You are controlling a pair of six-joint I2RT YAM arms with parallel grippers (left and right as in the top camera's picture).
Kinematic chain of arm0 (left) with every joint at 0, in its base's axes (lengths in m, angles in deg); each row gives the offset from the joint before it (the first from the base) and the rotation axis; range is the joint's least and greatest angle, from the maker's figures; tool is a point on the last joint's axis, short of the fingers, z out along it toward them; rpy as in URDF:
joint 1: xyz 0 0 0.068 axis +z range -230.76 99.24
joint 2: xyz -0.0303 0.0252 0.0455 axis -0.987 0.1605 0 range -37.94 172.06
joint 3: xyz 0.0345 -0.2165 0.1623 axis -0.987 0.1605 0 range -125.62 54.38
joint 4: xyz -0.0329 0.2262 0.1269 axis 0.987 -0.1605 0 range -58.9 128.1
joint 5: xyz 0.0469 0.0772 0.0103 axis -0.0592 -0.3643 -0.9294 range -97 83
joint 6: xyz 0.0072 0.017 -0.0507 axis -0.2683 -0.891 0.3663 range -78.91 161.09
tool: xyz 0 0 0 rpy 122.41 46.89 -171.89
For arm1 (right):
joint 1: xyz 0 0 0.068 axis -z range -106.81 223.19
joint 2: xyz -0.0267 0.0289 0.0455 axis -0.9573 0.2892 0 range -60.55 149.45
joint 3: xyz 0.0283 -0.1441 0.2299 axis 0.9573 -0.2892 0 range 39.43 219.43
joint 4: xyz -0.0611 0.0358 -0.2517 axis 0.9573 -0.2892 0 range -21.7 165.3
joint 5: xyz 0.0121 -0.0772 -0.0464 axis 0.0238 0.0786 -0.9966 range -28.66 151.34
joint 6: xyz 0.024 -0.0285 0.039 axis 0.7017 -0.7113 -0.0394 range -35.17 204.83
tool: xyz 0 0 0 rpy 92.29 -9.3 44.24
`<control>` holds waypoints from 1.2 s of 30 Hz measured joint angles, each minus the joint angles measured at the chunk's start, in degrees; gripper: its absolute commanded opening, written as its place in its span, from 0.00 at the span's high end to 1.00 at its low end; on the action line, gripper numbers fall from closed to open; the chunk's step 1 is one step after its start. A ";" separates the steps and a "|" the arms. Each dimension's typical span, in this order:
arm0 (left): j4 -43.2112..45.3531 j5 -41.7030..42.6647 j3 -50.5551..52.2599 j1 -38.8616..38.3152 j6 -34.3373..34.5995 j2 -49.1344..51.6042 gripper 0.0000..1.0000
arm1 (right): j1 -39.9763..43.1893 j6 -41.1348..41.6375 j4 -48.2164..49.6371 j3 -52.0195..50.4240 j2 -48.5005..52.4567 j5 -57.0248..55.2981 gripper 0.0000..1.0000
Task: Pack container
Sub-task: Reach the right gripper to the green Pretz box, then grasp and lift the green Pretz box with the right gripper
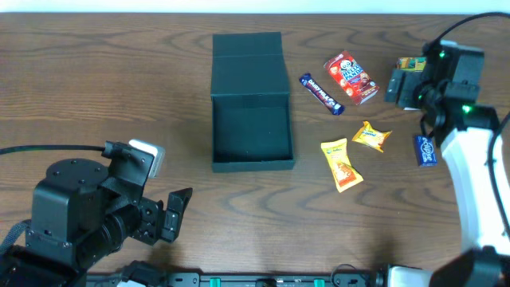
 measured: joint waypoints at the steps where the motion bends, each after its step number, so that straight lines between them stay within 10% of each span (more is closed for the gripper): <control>1: -0.04 0.02 0.00 0.02 0.00 0.00 0.05 | 0.63 -0.55 0.72 0.50 1.29 -0.04 0.01; 36: 0.00 0.00 0.00 0.00 0.00 0.00 0.05 | 10.64 -5.62 14.27 9.92 33.29 7.13 0.01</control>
